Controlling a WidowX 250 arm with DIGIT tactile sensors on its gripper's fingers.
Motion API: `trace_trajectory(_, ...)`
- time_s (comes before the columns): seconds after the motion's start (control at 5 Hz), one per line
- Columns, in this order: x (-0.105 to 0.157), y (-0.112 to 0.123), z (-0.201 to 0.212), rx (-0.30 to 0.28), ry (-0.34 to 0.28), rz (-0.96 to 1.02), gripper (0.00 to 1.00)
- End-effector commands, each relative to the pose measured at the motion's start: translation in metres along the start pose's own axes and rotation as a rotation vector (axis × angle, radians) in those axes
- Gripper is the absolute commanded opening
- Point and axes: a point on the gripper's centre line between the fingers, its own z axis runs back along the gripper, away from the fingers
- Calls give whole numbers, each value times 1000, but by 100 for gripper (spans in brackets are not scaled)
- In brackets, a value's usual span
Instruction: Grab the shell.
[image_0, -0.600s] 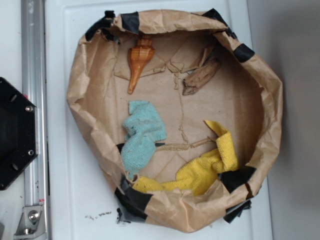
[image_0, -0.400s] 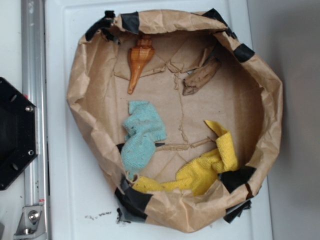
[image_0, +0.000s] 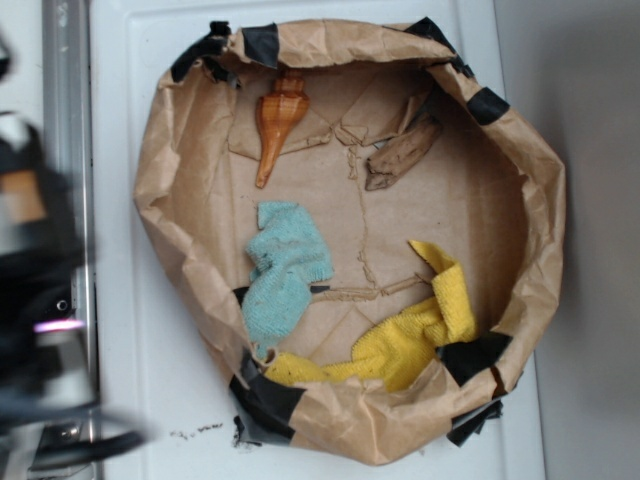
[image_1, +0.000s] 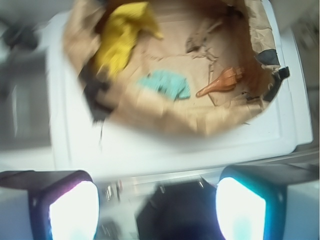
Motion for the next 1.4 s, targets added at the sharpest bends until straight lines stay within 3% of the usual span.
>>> trace_trajectory(0.0,85,10,-31,-45,-67,487,100)
trace_trajectory(0.2,99,32,-61,11,-162,729,100)
trace_trajectory(0.4,90,53,-96,133,-141,966,100)
trace_trajectory(0.6,70,87,-116,220,-157,1063,100)
trace_trajectory(1.0,63,131,-145,303,-145,1125,100)
trace_trajectory(1.2,63,131,-145,303,-145,1125,100)
